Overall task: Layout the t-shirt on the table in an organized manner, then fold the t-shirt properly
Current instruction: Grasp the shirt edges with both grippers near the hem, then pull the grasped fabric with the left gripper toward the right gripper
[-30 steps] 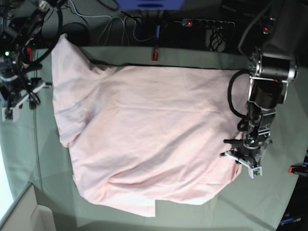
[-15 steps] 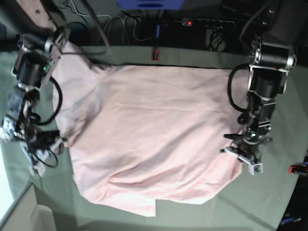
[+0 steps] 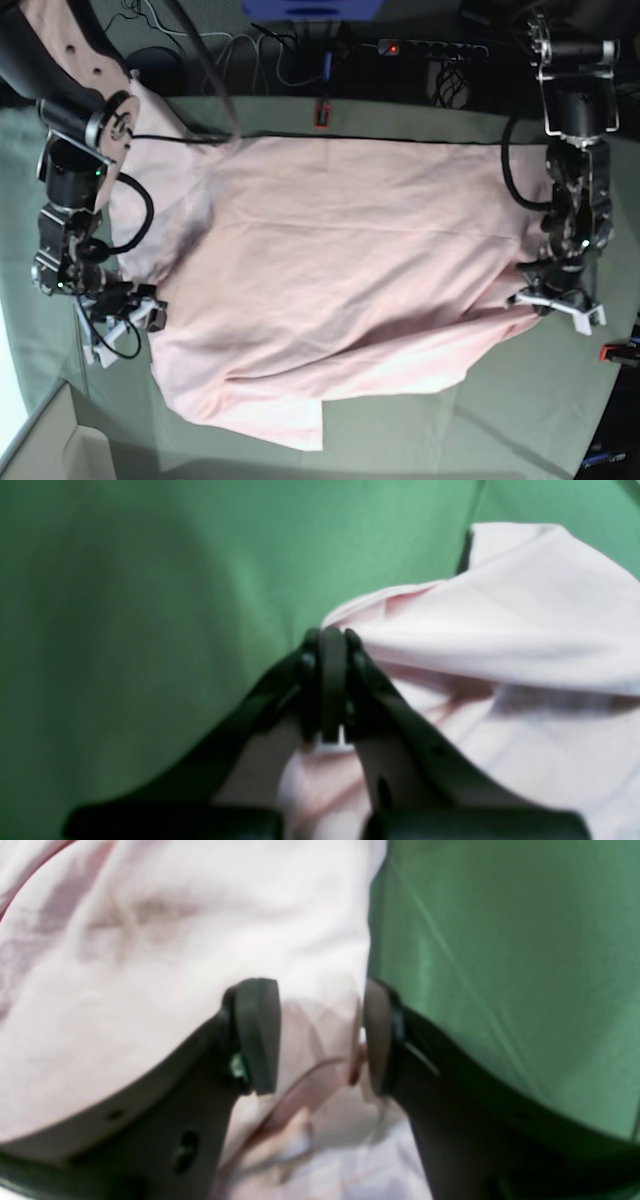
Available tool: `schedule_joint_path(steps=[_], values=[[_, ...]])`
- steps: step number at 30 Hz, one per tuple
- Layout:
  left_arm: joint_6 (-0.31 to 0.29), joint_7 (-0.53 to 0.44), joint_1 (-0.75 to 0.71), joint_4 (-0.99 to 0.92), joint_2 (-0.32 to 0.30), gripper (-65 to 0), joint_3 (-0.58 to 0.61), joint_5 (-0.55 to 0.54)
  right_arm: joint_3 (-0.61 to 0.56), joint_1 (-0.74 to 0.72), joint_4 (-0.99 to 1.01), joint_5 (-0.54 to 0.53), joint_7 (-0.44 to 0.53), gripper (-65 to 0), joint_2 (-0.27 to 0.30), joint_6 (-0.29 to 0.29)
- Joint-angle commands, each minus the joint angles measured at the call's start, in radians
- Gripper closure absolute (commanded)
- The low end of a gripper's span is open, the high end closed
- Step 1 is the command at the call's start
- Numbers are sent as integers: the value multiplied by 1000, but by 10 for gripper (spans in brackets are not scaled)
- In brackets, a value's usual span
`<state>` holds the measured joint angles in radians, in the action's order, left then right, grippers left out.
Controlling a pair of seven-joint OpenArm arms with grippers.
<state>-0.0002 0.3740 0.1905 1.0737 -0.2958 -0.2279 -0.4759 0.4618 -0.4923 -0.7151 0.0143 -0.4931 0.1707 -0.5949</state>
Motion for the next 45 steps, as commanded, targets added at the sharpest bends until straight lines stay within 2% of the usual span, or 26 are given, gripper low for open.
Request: schedule_joint_path(steps=[1,3,6,7,10,14,17,20,22,26,29,33,39,41,45], values=[[-2,-7,2,64,-12,-1,-26,-1,-1,-18,-15,-15,18,-260,8,-1],[-2,27,-41,147,-9,-1,-55,-1,-1,-7,-15,-15,15,-198,7,-1],[1,61,-101,259,8,-1,-64,-1,1,19,-15,-15,15,-31,7,-1],[2,66,-125,294,16,-1,-64,-1,1,28,-15,-15,12,0,7,-1],[2,73,-202,408,28,-1,-64,-2,1,60,-18,-15,9,0,7,-6],[-2,72,-311,573,89,-1,-63,1,9,123,-90,-20,9,0,14,-23],[-4,72,-388,679,122,-1,-58,-1,10,241,-301,-21,1,0,5,-89],[-5,73,-438,751,169,-1,-51,-1,10,346,-538,-21,-25,0,-40,-102],[-5,73,-463,793,186,-1,5,6,10,410,-674,-21,-29,0,-63,-102],[-5,73,-487,808,185,-1,164,7,10,482,-823,-21,-29,0,-112,-102],[-5,73,-491,804,171,-1,290,7,10,493,-848,-18,-29,0,-121,-102],[4,73,-486,799,112,-1,447,9,10,505,-848,-18,-29,0,-115,-99],[6,89,-472,738,86,-10,500,3,10,505,-846,-15,-29,0,-113,-99],[6,151,-472,744,91,-48,494,1,10,505,-846,-15,-29,0,-115,-99],[6,244,-474,799,94,-201,490,-1,10,507,-845,-15,-29,0,-116,-99]])
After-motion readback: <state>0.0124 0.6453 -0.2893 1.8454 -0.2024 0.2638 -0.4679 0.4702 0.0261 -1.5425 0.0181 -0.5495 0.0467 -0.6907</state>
